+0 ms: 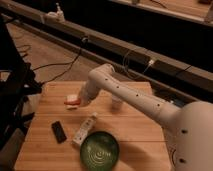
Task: Place the pepper on the white sponge
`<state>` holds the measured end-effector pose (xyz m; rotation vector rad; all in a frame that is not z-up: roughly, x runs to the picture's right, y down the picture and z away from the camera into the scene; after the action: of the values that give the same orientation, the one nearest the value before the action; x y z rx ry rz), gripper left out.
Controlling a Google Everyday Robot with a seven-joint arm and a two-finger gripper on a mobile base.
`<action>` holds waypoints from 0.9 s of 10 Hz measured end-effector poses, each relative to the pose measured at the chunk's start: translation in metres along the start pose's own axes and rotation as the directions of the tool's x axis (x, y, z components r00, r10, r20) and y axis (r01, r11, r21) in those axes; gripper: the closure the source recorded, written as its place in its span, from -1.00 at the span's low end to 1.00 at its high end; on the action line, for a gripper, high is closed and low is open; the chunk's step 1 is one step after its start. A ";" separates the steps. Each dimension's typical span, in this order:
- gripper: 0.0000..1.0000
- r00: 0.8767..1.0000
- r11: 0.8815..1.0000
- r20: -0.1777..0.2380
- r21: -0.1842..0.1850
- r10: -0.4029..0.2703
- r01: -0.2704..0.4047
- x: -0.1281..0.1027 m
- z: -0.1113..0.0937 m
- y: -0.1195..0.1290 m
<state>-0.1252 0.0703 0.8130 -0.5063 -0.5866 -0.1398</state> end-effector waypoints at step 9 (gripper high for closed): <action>1.00 0.992 0.993 0.072 0.044 0.105 -0.109 0.041 0.054 -0.067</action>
<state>-0.1356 0.0393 0.9027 -0.4966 -0.6283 -0.0063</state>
